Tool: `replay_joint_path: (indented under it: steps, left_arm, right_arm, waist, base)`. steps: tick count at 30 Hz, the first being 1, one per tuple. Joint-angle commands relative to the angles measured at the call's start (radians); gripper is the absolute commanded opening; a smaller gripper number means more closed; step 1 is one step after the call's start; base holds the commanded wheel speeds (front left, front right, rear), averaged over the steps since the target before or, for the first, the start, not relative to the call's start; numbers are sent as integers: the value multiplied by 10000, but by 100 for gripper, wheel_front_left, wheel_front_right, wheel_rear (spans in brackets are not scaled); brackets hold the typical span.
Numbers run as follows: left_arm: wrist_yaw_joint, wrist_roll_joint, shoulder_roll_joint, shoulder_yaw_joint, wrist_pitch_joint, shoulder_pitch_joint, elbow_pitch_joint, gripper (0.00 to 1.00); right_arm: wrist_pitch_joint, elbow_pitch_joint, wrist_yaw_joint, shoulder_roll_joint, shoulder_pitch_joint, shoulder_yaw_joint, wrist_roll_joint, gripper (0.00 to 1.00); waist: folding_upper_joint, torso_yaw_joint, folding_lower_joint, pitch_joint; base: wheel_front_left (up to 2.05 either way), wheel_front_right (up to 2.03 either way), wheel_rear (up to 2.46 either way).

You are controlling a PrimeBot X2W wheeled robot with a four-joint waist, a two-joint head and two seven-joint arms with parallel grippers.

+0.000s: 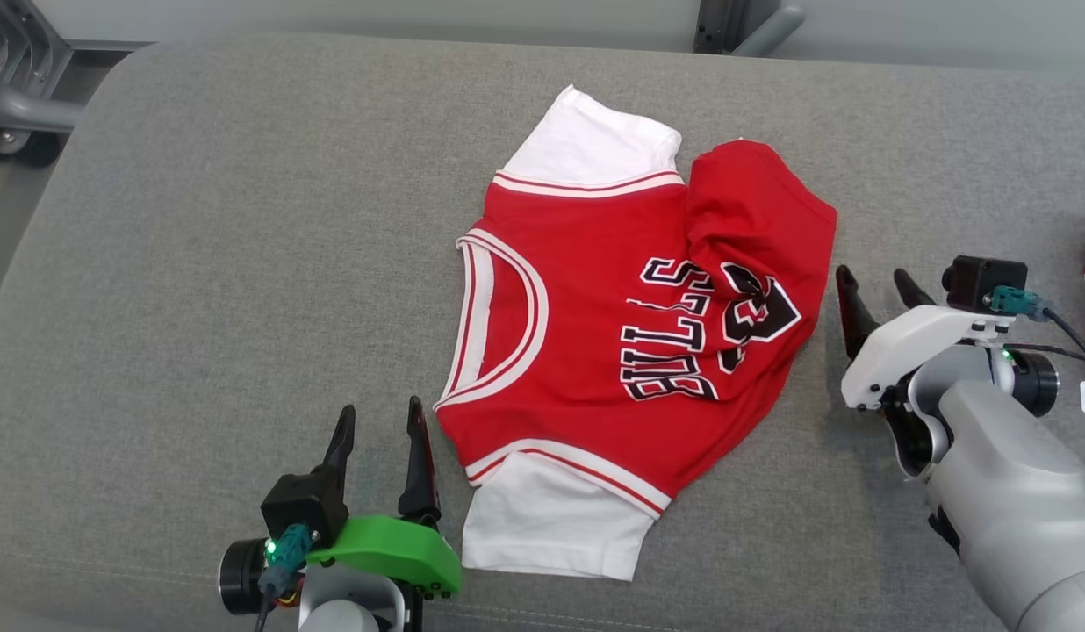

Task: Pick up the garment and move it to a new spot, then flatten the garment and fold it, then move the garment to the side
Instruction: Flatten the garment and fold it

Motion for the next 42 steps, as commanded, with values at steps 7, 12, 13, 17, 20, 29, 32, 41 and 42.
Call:
replay_joint_path:
  steps: [7,12,13,17,20,29,32,41,42]
  left_arm:
    - [-70,48,13,-81,-23,-351,56,100]
    - [-37,6,13,-47,-23,-432,52,100]
    - [-32,5,13,-34,-23,-436,46,100]
    - [9,-7,13,13,-23,-443,31,100]
    - [43,-9,13,60,-23,-387,-2,100]
    - [59,18,12,166,-24,-152,-37,100]
    - [62,64,14,222,-23,-90,-59,100]
    - [12,116,16,294,-23,56,-50,100]
    - [-5,120,14,290,-23,61,-32,100]
  right_arm:
    - [767,848,-5,410,-552,-147,650,100]
    - [1288,1259,-5,565,-852,-119,1000,100]
    - [1374,1282,-5,589,-862,-71,1061,100]
    - [1341,1292,-4,583,-932,97,1149,0]
    - [913,1324,-5,436,-1018,221,1024,0]
    - [26,660,-7,129,-637,191,1186,0]
    - [-77,219,-7,-180,-401,-26,1162,0]
    - [-113,-1774,-4,-480,694,-1969,-145,0]
    - [-114,-2052,-2,-282,814,-1933,-415,0]
  waist:
    - [0,459,0,403]
    - [0,745,0,555]
    - [0,774,0,570]
    - [0,807,0,582]
    - [0,710,0,523]
    - [0,51,0,200]
    - [0,-179,0,106]
    - [0,-512,0,-73]
    - [0,-516,0,-92]
  base:
    - [0,0,0]
    - [0,0,0]
    - [0,0,0]
    - [0,0,0]
    - [0,0,0]
    - [0,0,0]
    - [0,0,0]
    - [0,0,0]
    - [0,0,0]
